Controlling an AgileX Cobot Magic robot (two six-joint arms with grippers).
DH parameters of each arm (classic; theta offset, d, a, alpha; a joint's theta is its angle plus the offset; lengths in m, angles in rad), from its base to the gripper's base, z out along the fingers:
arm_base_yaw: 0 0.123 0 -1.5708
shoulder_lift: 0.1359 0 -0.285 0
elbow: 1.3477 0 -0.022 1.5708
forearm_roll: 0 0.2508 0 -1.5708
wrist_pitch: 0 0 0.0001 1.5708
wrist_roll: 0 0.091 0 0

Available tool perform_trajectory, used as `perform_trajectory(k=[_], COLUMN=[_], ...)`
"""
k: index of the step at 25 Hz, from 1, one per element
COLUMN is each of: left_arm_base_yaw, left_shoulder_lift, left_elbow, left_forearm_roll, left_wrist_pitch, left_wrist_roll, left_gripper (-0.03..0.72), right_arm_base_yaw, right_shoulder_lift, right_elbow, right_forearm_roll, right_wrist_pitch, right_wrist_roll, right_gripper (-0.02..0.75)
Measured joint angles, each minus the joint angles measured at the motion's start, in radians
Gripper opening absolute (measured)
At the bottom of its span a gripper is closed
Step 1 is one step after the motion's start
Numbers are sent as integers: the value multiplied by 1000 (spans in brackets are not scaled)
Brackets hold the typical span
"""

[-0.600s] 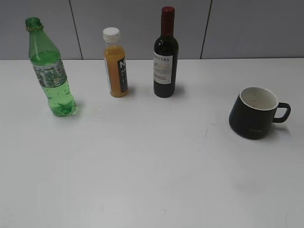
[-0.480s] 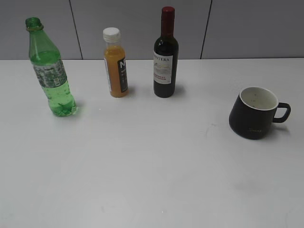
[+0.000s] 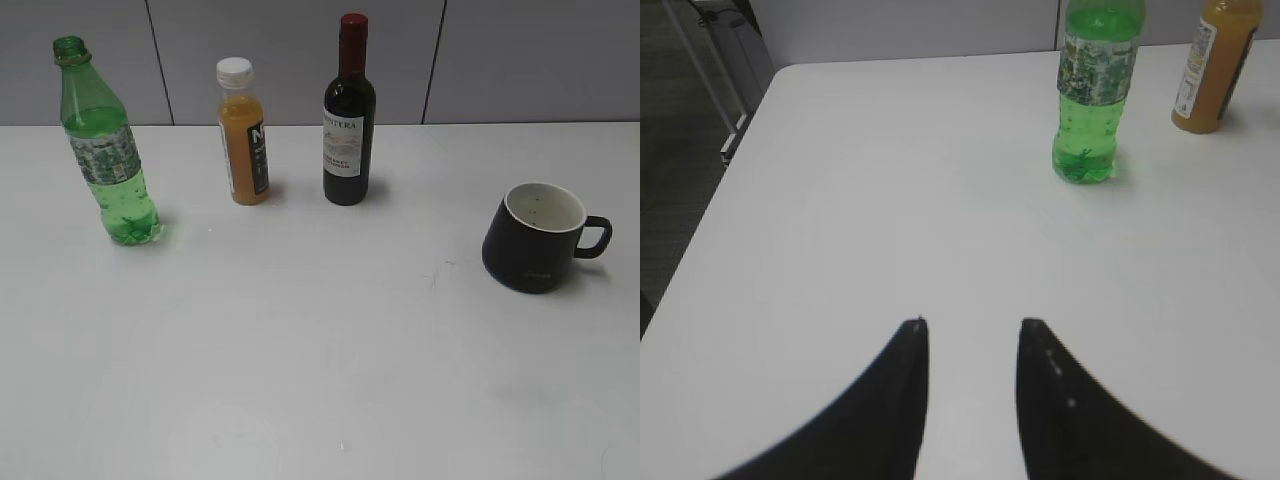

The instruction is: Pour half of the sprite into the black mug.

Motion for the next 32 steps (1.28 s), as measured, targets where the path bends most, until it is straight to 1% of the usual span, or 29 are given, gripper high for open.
perform_trajectory(k=[12,17,21,26,32], left_arm_base_yaw=[0,0,0,0,0], left_shoulder_lift=[0,0,0,0,0], left_elbow=[0,0,0,0,0], left_forearm_roll=[0,0,0,0,0], left_wrist_pitch=[0,0,0,0,0], left_wrist_roll=[0,0,0,0,0], left_gripper=[238,238,238,238,238], right_arm_base_yaw=[0,0,0,0,0], right_shoulder_lift=[0,-1,-1,14,21], right_elbow=[0,-6,-25,-24,60], right_forearm_roll=[-1,-1,-9,-70,-83], right_wrist_pitch=[0,-9,-118,-219,-440], right_wrist_roll=[0,0,0,-1,-2], right_gripper=[573,608,608,605,594])
